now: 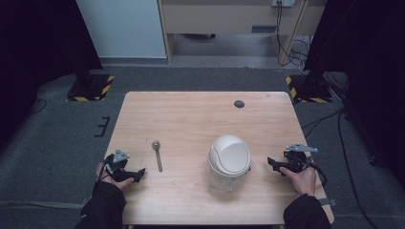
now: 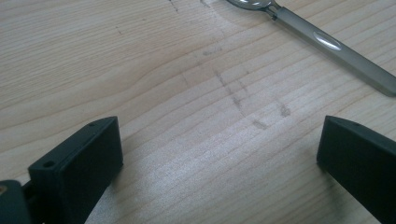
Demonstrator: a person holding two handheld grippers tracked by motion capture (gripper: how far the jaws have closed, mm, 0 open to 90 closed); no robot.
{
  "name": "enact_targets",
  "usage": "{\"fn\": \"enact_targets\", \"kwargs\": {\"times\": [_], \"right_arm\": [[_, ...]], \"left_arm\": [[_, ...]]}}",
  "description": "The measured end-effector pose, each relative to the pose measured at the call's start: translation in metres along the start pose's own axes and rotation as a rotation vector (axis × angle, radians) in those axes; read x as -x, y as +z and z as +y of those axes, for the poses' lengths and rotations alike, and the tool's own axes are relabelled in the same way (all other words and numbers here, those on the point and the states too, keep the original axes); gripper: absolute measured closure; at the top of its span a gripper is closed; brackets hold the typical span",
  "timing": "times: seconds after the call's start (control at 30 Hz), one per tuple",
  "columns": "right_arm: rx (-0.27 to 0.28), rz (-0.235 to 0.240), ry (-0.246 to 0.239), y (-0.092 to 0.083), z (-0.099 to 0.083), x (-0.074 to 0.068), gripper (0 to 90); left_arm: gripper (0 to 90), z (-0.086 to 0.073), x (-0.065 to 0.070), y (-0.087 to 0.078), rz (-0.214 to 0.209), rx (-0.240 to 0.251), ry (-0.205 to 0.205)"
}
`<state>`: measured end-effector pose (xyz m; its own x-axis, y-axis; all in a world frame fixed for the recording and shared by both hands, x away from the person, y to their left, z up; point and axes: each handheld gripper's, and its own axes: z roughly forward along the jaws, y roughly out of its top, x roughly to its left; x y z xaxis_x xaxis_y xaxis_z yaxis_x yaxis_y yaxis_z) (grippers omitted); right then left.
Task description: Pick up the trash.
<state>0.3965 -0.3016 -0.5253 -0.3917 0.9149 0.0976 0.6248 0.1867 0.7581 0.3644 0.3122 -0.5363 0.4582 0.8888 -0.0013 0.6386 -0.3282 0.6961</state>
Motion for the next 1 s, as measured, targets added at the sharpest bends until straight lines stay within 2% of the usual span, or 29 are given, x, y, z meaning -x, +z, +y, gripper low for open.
{"fn": "enact_targets", "kwargs": {"times": [0.23,0.5,0.7,0.83,1.0], "right_arm": [[0.105,0.027,0.059,-0.014,0.011,-0.001,19.4],[0.180,0.034,0.101,-0.028,0.023,-0.003,17.9],[0.257,0.031,0.111,-0.048,0.037,-0.007,17.1],[0.303,0.032,0.097,-0.062,0.047,-0.012,17.1],[0.333,0.045,0.067,-0.073,0.060,-0.023,17.2]], "left_arm": [[0.0,0.000,0.001,0.000,-0.001,0.001,-0.002],[0.0,0.000,0.003,0.000,-0.006,-0.006,0.003],[0.0,0.000,0.003,0.000,-0.008,-0.007,0.003],[0.0,0.000,0.004,0.000,-0.005,-0.001,0.001],[0.0,0.000,0.004,0.000,-0.004,-0.001,0.000]]}}
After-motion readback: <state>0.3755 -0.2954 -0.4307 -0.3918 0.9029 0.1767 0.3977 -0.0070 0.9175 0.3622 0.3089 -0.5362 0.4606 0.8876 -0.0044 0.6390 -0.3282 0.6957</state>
